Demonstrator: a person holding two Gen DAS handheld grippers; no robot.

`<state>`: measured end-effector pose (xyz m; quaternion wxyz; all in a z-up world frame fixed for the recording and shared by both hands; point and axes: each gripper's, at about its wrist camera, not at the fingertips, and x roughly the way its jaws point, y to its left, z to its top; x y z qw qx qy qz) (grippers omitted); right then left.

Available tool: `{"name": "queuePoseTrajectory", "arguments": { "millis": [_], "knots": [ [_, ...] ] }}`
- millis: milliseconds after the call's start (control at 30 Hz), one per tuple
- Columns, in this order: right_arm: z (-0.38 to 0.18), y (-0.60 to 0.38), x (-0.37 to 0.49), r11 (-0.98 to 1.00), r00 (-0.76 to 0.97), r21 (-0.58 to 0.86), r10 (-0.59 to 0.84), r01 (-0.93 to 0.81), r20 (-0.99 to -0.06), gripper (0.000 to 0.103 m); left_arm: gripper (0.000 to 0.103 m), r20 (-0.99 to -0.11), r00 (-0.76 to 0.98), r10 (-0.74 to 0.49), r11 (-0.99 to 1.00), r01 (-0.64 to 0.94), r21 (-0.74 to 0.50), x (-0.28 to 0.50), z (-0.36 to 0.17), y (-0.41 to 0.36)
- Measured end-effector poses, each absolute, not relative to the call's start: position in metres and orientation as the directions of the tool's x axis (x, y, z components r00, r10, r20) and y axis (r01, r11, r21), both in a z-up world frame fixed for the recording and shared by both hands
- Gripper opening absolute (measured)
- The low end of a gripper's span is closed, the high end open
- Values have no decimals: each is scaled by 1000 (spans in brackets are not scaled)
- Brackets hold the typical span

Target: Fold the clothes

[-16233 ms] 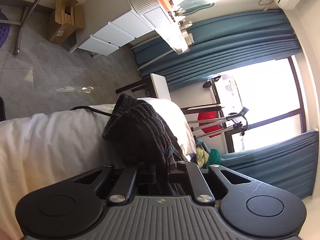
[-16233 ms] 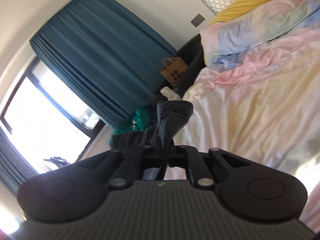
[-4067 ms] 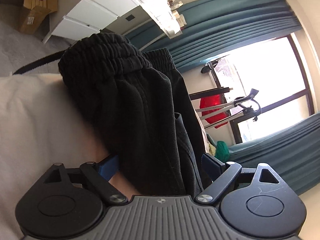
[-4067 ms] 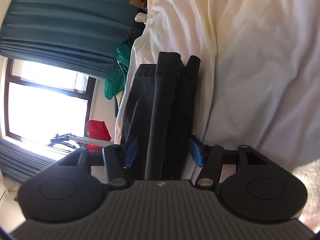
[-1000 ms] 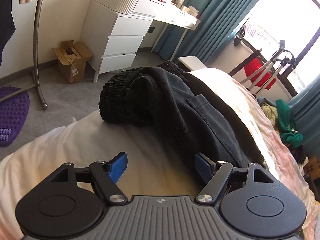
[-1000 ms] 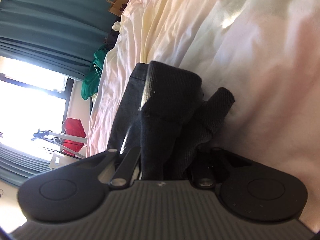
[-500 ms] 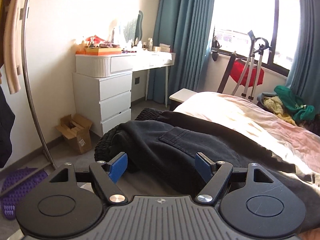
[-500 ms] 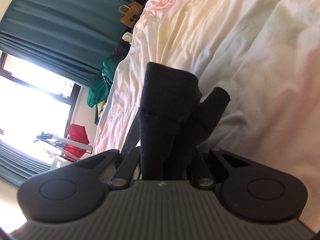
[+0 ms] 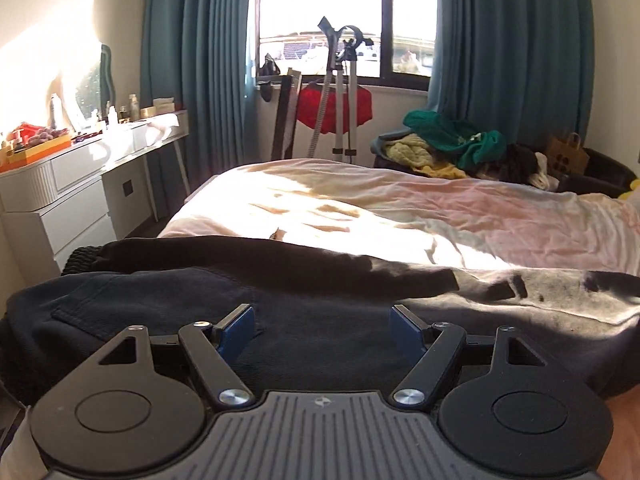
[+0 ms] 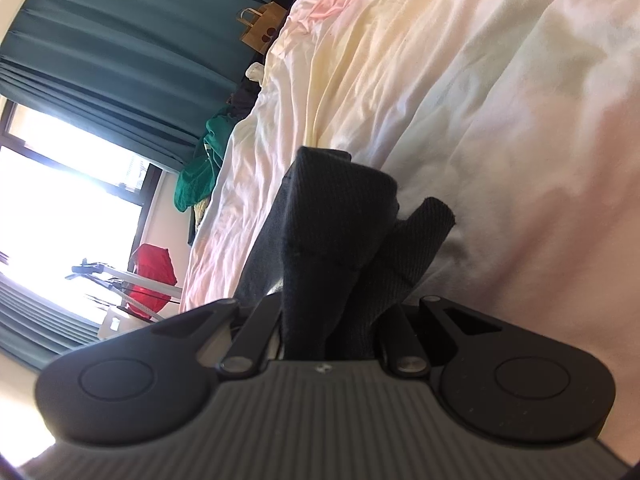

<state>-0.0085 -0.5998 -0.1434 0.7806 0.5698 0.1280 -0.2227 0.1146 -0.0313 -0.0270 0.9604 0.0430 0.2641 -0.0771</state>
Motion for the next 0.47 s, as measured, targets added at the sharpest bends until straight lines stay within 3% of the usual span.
{"name": "queuePoseTrajectory", "arguments": {
  "millis": [67,167,267,467],
  "knots": [
    [-145,-600,-8,255,866,829,-201,498,-458,9,76,-529,827,-189,962,265,71,125,-49,-58],
    [-145,-598,-5,287,857,808,-207,515,-472,9,76,-568,802,-185,946,303,119,138,-78,-83],
    [-144,-597,-2,310,847,789,-218,531,-484,10,76,-618,766,-178,944,311,113,146,-101,-85],
    [-139,-597,5,343,838,766,-244,545,-487,10,77,-625,748,-224,946,322,46,149,-100,-68]
  ]
}}
